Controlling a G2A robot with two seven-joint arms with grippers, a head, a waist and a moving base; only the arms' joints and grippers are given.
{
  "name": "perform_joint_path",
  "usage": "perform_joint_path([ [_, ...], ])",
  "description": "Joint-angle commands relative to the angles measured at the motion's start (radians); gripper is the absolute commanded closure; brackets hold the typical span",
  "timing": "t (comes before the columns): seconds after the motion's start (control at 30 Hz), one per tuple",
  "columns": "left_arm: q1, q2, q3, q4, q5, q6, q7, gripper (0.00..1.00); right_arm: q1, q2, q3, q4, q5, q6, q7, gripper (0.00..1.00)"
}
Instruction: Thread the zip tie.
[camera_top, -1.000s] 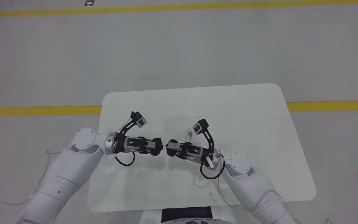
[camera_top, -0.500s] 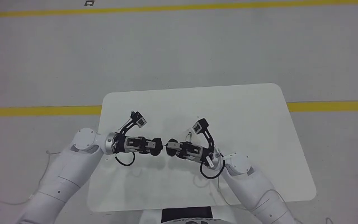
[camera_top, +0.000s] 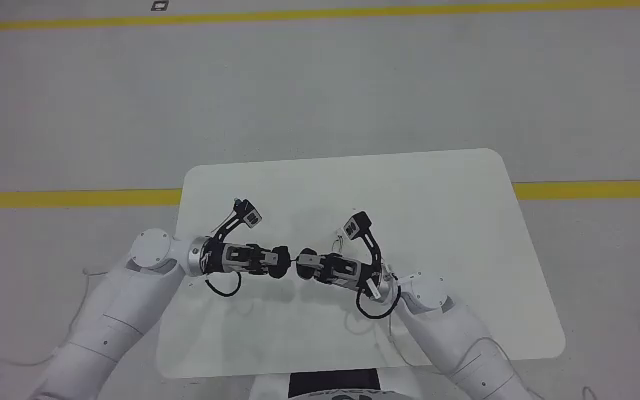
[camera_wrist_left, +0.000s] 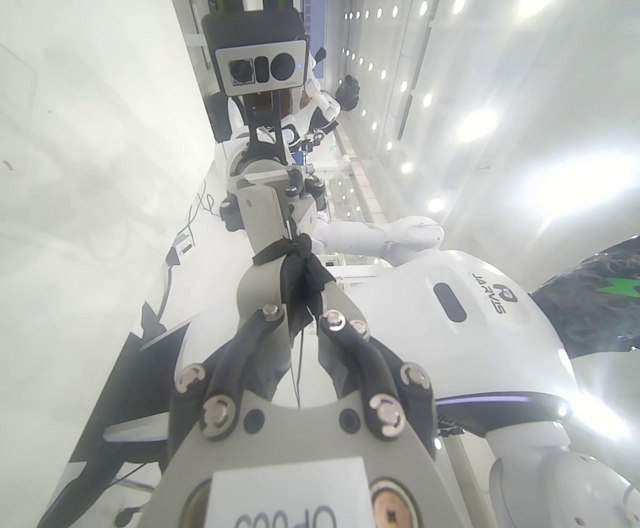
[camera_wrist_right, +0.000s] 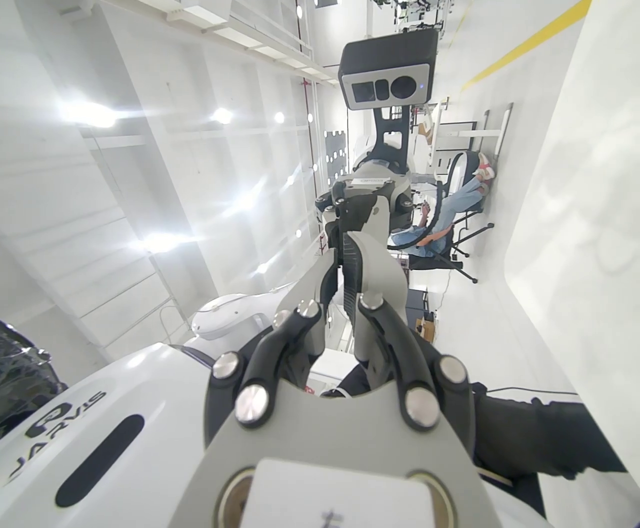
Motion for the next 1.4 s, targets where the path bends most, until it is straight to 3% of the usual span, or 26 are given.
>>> perform_joint_path([
  [0.0,0.0,0.0,0.0,0.0,0.0,0.0,0.0,0.94,-0.001,0.001,0.0,0.0,0.002,-0.004,-0.005,1.0],
  [0.03,0.0,0.0,0.0,0.0,0.0,0.0,0.0,0.56,-0.002,0.001,0.0,0.0,0.006,-0.007,-0.008,1.0],
  [0.07,0.0,0.0,0.0,0.0,0.0,0.0,0.0,0.07,-0.004,0.001,0.001,0.0,0.01,-0.011,-0.011,1.0],
  [0.1,0.0,0.0,0.0,0.0,0.0,0.0,0.0,0.0,-0.005,0.002,0.003,0.001,0.013,-0.014,-0.015,1.0],
  [0.3,0.009,-0.001,0.004,-0.02,0.001,0.011,0.046,0.0,-0.009,0.006,0.008,0.0,0.021,-0.015,-0.022,1.0],
  [1.0,0.01,-0.003,0.013,-0.025,0.002,0.015,0.04,0.0,-0.024,0.002,0.016,-0.012,0.075,-0.031,-0.115,1.0],
  [1.03,0.01,-0.003,0.013,-0.025,0.002,0.015,0.04,0.04,-0.024,0.002,0.015,-0.012,0.071,-0.031,-0.116,1.0],
  [1.1,0.009,-0.003,0.014,-0.024,0.001,0.015,0.043,0.21,-0.024,0.002,0.009,-0.011,0.056,-0.031,-0.12,1.0],
  [1.13,0.009,-0.003,0.014,-0.024,0.001,0.015,0.044,0.43,-0.023,0.002,0.007,-0.01,0.045,-0.029,-0.12,1.0],
  [1.17,0.009,-0.003,0.014,-0.023,0.001,0.015,0.045,0.53,-0.021,0.003,0.005,-0.009,0.035,-0.027,-0.122,1.0],
  [1.27,0.008,-0.004,0.014,-0.02,-0.001,0.014,0.05,0.67,-0.02,0.005,0.002,-0.009,0.002,-0.022,-0.126,1.0],
  [1.37,0.008,-0.003,0.012,-0.017,0.001,0.015,0.057,0.73,-0.02,0.008,0.005,-0.014,-0.028,-0.019,-0.128,1.0],
])
